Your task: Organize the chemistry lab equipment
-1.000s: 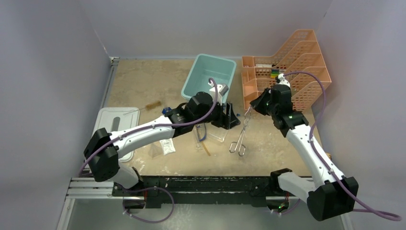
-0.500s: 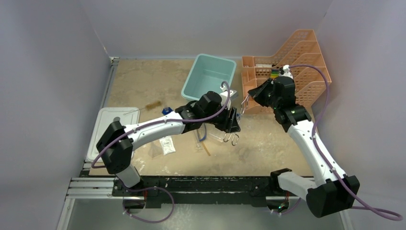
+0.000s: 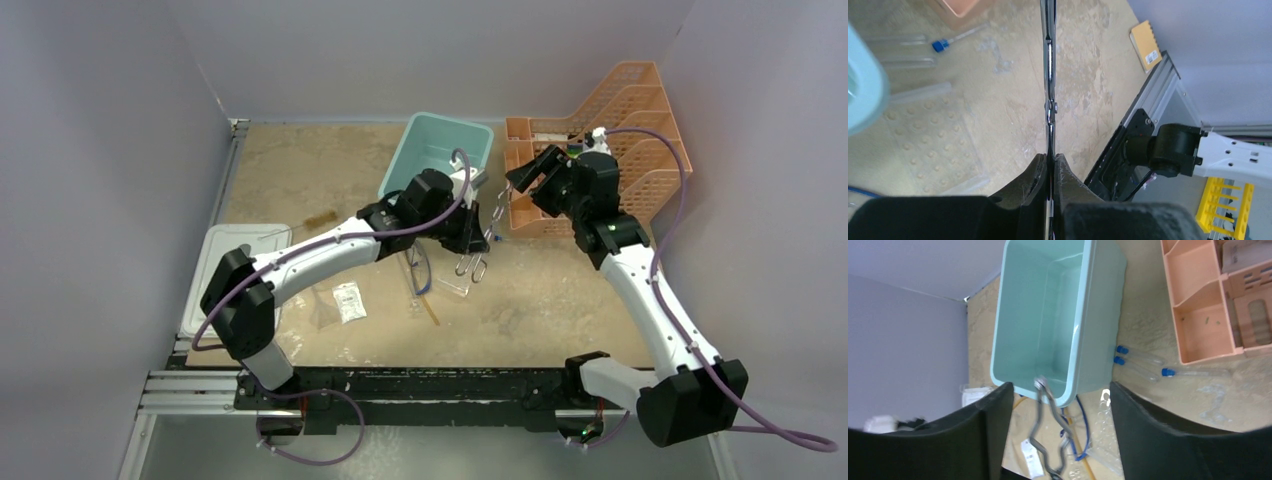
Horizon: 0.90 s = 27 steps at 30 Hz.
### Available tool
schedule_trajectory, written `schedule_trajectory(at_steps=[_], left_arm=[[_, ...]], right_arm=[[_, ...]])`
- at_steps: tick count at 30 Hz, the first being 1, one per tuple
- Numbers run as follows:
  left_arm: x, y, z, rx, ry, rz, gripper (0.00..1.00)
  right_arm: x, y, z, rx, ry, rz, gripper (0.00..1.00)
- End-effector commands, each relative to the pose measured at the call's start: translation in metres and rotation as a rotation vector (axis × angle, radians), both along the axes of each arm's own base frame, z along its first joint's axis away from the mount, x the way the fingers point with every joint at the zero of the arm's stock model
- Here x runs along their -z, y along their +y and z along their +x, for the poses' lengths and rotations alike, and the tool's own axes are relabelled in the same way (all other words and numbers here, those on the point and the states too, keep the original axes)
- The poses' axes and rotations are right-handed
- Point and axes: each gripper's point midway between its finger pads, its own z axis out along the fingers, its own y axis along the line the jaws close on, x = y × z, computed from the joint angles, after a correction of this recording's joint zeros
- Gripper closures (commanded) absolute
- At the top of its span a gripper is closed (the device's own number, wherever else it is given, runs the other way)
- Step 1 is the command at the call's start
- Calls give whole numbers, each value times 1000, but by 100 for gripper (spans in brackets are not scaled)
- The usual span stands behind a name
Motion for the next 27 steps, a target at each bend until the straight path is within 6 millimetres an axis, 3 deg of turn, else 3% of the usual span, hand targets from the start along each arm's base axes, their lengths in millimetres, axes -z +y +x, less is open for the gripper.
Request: schedule_trajectory(at_steps=[1,6,10,17,24,27], left_arm=[[-77,11,39,-18,-141,-128,100],[-94,46,91,-115,-205,-17,100],[-87,75,137,-226,-215,116,100],[-28,105,202,-356,-174,410,100],[41,116,242,-460,-85,501,100],[58,121,257,-508,-101,544,100]], right_arm=[[-56,-5,9,-3,-162,-12,23],[-71,-15,18,8,-199,-90,20],[-55,-19,29,8,-159,-144,20],[-10,-23,46,3,-37,-203,22],[22,-21,63,-11,33,-219,24],[35,-16,70,-35,59,-211,24]])
